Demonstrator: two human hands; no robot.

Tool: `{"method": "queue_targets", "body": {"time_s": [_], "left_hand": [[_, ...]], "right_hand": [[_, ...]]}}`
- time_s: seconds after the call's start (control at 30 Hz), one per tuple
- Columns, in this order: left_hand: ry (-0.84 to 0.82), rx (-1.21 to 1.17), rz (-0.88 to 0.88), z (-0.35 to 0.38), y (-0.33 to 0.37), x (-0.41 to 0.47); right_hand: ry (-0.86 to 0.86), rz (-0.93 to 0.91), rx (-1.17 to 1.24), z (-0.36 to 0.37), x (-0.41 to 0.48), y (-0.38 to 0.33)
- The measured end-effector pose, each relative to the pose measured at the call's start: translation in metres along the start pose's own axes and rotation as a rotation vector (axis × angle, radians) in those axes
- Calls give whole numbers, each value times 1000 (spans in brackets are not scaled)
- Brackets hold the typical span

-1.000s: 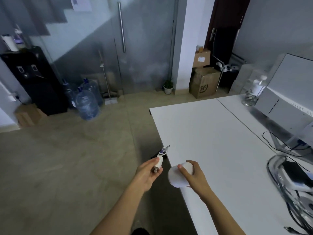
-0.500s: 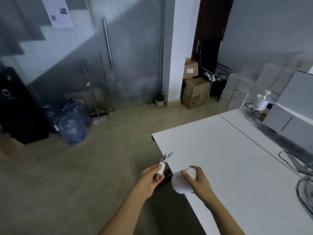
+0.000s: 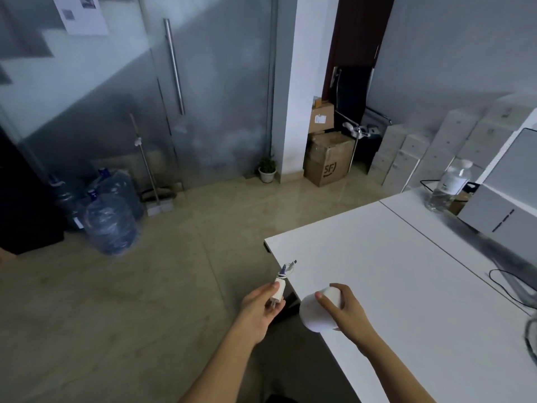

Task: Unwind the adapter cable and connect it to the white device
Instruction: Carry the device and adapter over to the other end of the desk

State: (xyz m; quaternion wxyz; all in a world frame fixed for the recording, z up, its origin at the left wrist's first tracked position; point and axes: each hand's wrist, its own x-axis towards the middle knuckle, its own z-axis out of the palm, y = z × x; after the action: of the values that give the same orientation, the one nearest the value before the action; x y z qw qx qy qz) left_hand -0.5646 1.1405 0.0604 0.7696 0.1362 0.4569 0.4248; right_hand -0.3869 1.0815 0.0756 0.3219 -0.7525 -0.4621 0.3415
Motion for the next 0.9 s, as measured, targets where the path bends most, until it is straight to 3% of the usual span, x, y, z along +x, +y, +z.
{"method": "queue_targets", "body": {"time_s": [0.9], "left_hand": [[-28,228,-104,97,82,215]], "right_hand": [[86,145,49,-8,221,-9]]}}
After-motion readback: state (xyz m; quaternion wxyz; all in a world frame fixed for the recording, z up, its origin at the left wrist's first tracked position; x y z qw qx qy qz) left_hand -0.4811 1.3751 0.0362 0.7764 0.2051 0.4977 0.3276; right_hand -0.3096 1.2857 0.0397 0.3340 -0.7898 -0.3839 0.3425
